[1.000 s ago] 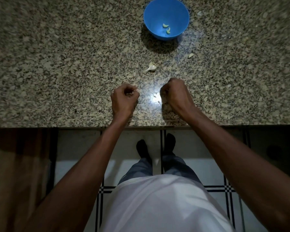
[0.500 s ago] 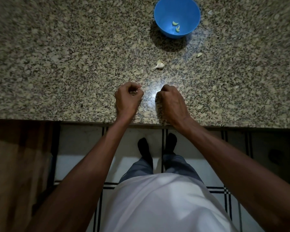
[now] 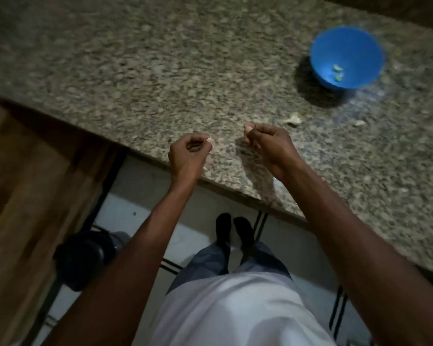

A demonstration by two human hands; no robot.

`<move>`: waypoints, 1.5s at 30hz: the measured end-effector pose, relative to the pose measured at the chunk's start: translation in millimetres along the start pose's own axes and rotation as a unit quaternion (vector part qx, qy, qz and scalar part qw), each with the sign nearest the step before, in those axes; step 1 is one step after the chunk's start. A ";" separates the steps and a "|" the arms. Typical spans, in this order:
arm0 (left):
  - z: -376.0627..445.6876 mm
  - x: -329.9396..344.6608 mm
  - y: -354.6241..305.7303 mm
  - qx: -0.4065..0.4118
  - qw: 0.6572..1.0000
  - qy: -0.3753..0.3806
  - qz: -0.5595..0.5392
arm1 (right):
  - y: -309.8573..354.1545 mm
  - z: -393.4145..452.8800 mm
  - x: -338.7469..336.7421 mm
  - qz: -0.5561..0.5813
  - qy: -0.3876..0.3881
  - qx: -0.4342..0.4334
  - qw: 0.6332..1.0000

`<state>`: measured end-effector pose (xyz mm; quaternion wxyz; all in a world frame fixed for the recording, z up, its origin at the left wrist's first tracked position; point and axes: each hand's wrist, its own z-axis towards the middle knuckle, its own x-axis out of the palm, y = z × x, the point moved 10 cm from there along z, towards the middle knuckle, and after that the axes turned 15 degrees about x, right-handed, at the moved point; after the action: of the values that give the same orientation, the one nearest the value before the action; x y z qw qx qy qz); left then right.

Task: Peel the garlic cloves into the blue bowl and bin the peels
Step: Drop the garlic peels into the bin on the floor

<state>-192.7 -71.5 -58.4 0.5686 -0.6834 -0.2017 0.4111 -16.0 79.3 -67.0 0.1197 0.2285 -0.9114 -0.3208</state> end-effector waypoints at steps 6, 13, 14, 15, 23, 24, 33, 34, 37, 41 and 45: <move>-40.9 -150.6 54.0 -0.094 0.970 -0.206 -0.085 | -11.4 -16.9 181.3 -0.108 0.183 0.009 0.977; -149.7 -325.5 131.5 -0.161 0.893 -0.403 -0.120 | -107.6 -80.5 382.4 -0.225 0.306 0.057 0.924; -166.8 -346.8 144.0 -0.172 0.880 -0.425 -0.124 | -126.3 -90.5 408.1 -0.238 0.323 0.067 0.914; -183.1 -367.0 156.7 -0.182 0.868 -0.445 -0.126 | -145.5 -100.1 433.4 -0.247 0.339 0.077 0.904; -295.8 -499.1 242.4 -0.224 0.803 -0.533 -0.145 | -287.0 -150.9 574.1 -0.350 0.388 0.116 0.845; -306.4 -511.1 250.1 -0.226 0.797 -0.541 -0.145 | -301.6 -151.9 583.3 -0.361 0.380 0.119 0.843; -366.9 -564.1 315.7 -0.279 0.750 -0.576 -0.168 | -405.3 -137.8 646.0 -0.475 0.313 0.126 0.813; -370.3 -565.5 323.4 -0.287 0.744 -0.578 -0.176 | -414.7 -135.9 651.3 -0.482 0.308 0.130 0.810; -376.0 -570.2 349.7 -0.311 0.733 -0.577 -0.183 | -442.2 -128.9 664.0 -0.510 0.303 0.143 0.792; -374.2 -570.0 392.1 -0.328 0.732 -0.565 -0.192 | -473.9 -118.1 678.9 -0.512 0.320 0.139 0.785; -371.8 -557.1 437.5 -0.348 0.732 -0.551 -0.201 | -501.8 -99.4 688.4 -0.504 0.313 0.140 0.793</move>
<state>-306.0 -831.8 -280.0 0.1503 -0.4310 -0.7409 0.4928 -406.0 -659.1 -262.5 0.1862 0.7579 -0.6146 -0.1152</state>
